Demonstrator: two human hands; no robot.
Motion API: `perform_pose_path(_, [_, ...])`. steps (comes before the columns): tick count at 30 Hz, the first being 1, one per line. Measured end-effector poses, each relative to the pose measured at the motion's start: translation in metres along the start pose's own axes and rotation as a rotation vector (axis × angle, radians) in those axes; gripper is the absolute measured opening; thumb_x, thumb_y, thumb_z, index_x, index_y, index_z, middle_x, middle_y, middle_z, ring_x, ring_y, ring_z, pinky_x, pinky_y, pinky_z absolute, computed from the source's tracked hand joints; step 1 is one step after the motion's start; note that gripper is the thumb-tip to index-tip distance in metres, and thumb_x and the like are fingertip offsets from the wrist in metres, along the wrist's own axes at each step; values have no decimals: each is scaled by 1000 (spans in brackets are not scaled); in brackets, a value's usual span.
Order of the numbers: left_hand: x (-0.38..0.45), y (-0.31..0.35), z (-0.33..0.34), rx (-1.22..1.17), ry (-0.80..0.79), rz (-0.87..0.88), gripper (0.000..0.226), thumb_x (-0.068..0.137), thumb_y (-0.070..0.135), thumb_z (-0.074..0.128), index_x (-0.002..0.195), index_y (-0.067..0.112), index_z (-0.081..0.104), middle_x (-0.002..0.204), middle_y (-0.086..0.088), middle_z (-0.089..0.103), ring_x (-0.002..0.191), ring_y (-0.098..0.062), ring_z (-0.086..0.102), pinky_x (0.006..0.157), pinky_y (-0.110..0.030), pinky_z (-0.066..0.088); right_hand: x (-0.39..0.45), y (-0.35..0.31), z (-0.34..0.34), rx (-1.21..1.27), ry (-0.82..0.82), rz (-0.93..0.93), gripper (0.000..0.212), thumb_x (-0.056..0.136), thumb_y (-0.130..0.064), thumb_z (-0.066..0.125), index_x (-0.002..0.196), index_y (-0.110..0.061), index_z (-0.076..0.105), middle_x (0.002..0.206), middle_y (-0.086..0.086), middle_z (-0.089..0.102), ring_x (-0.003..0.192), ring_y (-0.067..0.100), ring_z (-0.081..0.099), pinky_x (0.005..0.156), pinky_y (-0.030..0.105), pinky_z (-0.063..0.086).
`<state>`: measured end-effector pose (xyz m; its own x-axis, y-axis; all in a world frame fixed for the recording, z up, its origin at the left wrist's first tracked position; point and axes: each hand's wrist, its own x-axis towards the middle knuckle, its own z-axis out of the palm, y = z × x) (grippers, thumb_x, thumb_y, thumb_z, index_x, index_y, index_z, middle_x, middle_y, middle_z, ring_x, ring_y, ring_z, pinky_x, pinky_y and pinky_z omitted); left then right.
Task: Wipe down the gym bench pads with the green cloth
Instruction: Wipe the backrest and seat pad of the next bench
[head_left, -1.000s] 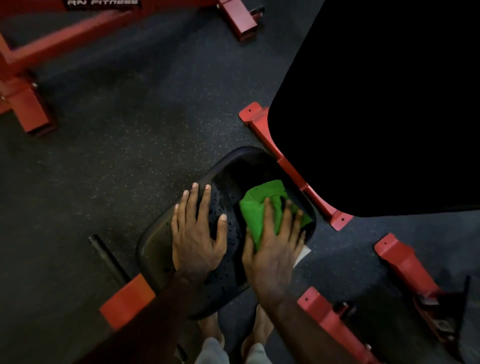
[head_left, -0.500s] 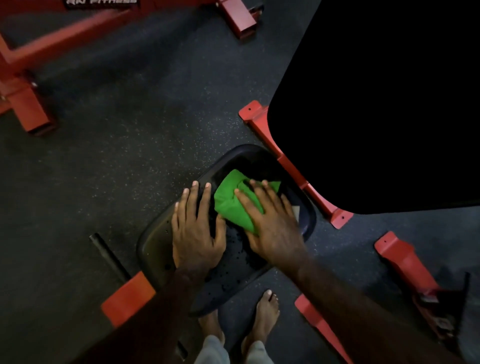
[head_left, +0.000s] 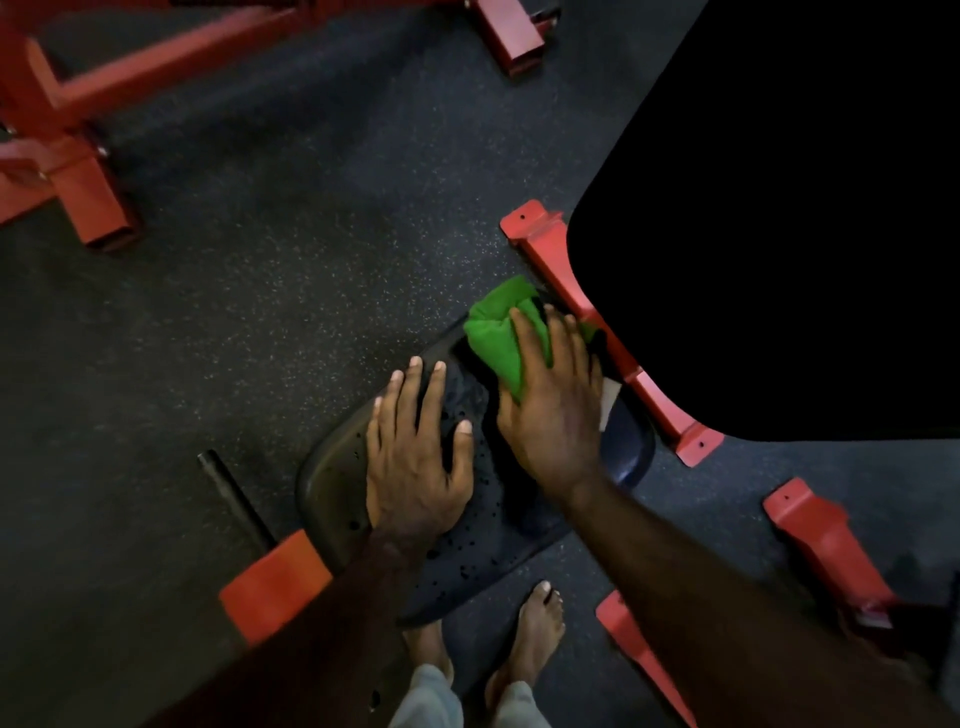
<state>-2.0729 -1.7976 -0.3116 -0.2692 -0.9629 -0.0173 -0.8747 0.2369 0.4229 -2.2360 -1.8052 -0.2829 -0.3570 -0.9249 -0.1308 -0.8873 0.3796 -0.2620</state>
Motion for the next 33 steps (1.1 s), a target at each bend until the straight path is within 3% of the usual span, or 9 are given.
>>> perform_pose_path(2, [-1, -1, 2, -2, 9, -3, 64, 104, 44, 45, 160, 15, 35, 171, -3, 24, 158, -22, 18, 127, -46, 19, -10, -17, 6, -58, -34, -60, 83, 86, -41, 53, 163, -27, 26, 167, 12, 26, 155, 36, 22, 123, 59, 24])
perform_pose_path(6, [-1, -1, 3, 6, 19, -3, 66, 104, 44, 46, 159, 10, 34, 170, -5, 26, 158, -22, 19, 127, -47, 20, 17, 16, -7, -129, -155, -433, 82, 87, -45, 56, 162, -34, 25, 168, 6, 28, 154, 32, 26, 117, 56, 33])
perform_pose_path(11, [1, 1, 0, -5, 3, -16, 69, 104, 44, 45, 163, 15, 26, 171, -1, 23, 159, -18, 15, 128, -45, 18, 31, -6, -5, -19, -2, -8, 83, 84, -39, 62, 161, -29, 30, 164, 11, 32, 149, 35, 33, 115, 58, 36])
perform_pose_path(16, [-2, 0, 1, 8, 1, -19, 66, 104, 43, 44, 160, 9, 32, 167, -7, 31, 158, -21, 19, 127, -49, 21, 35, 9, -4, -102, -154, -493, 83, 85, -42, 61, 161, -34, 30, 165, 8, 33, 152, 33, 30, 118, 55, 32])
perform_pose_path(21, [1, 2, -1, 5, -16, -20, 70, 105, 45, 42, 164, 14, 22, 171, -1, 21, 159, -16, 12, 129, -42, 15, 47, -1, -2, -27, 2, -21, 78, 87, -42, 62, 159, -30, 33, 158, 11, 40, 145, 35, 39, 111, 56, 40])
perform_pose_path(26, [-3, -1, 3, 22, 7, -27, 66, 104, 42, 42, 158, 6, 33, 166, -11, 32, 157, -25, 23, 125, -50, 25, 24, 1, 1, -73, -153, -480, 85, 85, -42, 61, 162, -34, 26, 166, 8, 30, 152, 32, 29, 118, 56, 32])
perform_pose_path(30, [-1, 1, 1, 17, 8, -10, 70, 105, 43, 43, 164, 10, 22, 171, -4, 23, 159, -19, 17, 128, -44, 19, 36, 5, 3, 35, 26, -8, 81, 83, -39, 59, 160, -30, 34, 159, 11, 39, 144, 35, 39, 109, 55, 41])
perform_pose_path(32, [-1, 0, 2, 8, 16, -5, 69, 105, 42, 43, 163, 9, 23, 170, -4, 24, 159, -19, 18, 127, -46, 22, 25, -15, 5, 40, 52, 15, 80, 84, -37, 59, 160, -28, 34, 160, 14, 36, 147, 38, 35, 115, 56, 36])
perform_pose_path(33, [-2, 0, 2, 10, 21, -9, 68, 105, 42, 42, 162, 8, 26, 170, -6, 26, 158, -20, 19, 126, -47, 23, 18, -17, 6, -1, -3, -94, 81, 84, -37, 57, 161, -30, 32, 162, 14, 34, 150, 37, 31, 116, 56, 34])
